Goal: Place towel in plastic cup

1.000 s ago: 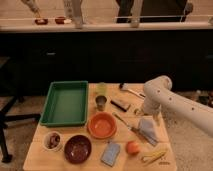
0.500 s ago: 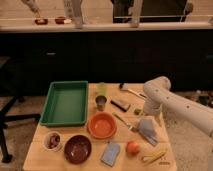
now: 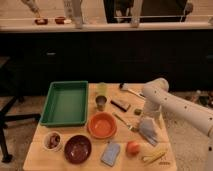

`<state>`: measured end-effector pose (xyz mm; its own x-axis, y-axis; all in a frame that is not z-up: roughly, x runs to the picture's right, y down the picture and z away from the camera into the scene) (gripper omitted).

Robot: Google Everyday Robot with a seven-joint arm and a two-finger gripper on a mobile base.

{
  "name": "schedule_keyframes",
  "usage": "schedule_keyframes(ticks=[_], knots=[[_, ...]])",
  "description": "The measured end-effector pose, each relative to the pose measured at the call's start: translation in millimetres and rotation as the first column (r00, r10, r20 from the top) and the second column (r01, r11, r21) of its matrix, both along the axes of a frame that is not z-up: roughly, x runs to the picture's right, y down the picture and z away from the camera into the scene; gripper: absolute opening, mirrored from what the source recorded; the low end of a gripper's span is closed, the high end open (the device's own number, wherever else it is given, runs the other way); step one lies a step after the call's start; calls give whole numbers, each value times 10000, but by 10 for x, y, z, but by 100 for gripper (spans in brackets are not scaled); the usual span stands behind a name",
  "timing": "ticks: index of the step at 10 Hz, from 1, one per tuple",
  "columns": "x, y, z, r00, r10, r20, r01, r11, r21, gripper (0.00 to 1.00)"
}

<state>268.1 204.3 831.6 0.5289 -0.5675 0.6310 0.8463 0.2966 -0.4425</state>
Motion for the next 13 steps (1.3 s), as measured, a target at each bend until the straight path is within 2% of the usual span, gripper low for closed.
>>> schedule_keyframes(ticks=[8,10,13], knots=[[-72,101,38,9987,499,-97,-498,9987,140,80],[-72,50,63,9940,1093,-35,-1092,9938,193,80],[-59,44,98,9901,1404,41,-1404,9900,118,80]])
